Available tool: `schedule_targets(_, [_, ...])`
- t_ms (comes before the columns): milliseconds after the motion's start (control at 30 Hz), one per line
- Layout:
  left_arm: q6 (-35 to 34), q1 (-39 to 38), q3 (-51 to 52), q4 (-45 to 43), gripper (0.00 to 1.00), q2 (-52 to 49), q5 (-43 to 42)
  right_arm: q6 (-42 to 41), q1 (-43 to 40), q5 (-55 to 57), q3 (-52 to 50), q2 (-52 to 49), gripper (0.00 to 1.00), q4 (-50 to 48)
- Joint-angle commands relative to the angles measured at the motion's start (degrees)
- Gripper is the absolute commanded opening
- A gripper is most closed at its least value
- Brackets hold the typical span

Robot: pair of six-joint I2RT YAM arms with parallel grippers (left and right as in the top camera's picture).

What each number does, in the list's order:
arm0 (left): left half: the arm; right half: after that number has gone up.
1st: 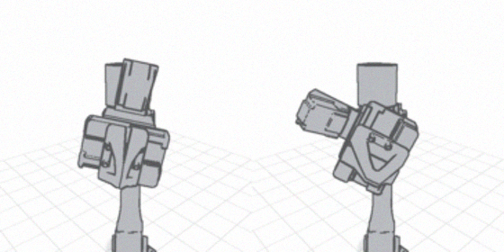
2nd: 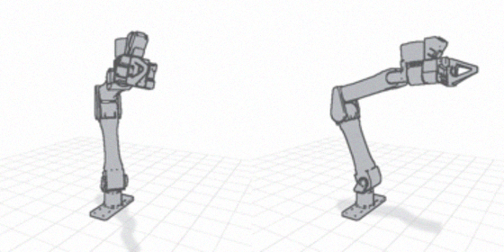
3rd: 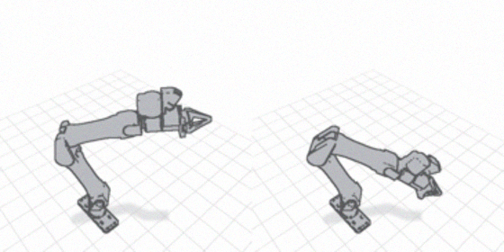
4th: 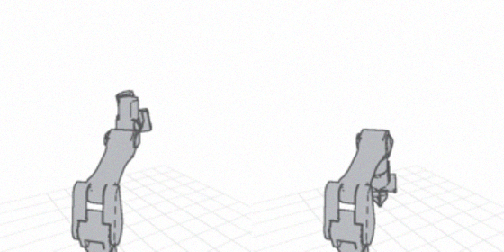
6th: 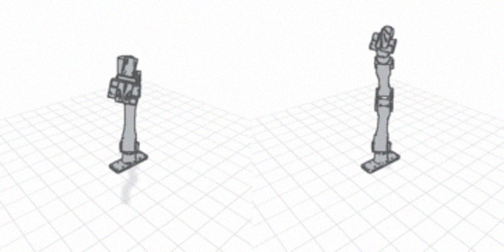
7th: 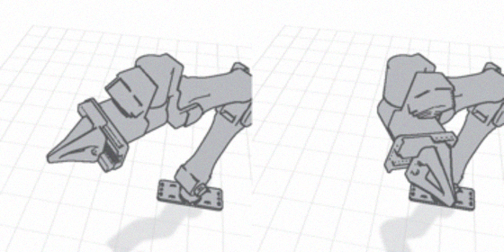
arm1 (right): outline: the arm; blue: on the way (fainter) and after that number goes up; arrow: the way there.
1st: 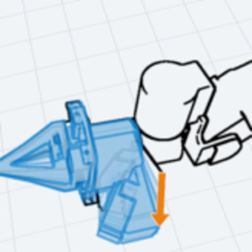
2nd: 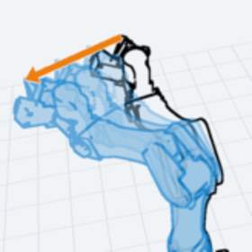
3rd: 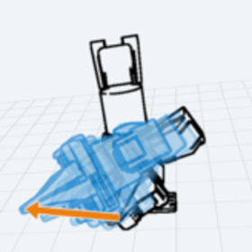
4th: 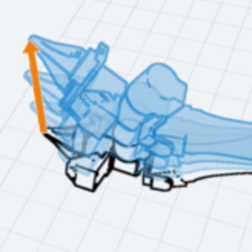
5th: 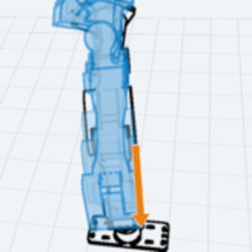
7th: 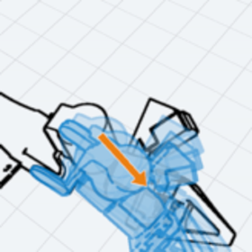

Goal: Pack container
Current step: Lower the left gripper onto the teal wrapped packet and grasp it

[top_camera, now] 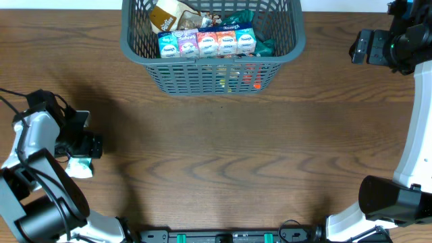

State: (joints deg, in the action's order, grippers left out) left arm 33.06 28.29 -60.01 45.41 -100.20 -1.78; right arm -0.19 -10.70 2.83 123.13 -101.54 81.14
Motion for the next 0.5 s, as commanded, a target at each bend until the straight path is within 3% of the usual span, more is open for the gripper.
schedule_targets(0, [0.1, 0.3, 0.1, 0.2, 0.99, -1.0, -0.8, 0.7, -0.5, 0.4, -0.2, -0.5, 0.99, 0.2])
schedule_targets(100, [0.1, 0.3, 0.6, 0.1, 0.96, -1.1, -0.8, 0.7, -0.5, 0.8, -0.2, -0.5, 0.99, 0.3])
schedule_targets(267, [-0.8, 0.3, 0.7, 0.2, 0.66, -1.1, -1.9, 1.6, -0.5, 1.9, -0.2, -0.5, 0.99, 0.3])
schedule_targets(467, [-0.8, 0.3, 0.7, 0.4, 0.44, -1.1, -2.3, 1.6, -0.5, 1.9, -0.2, -0.5, 0.99, 0.9])
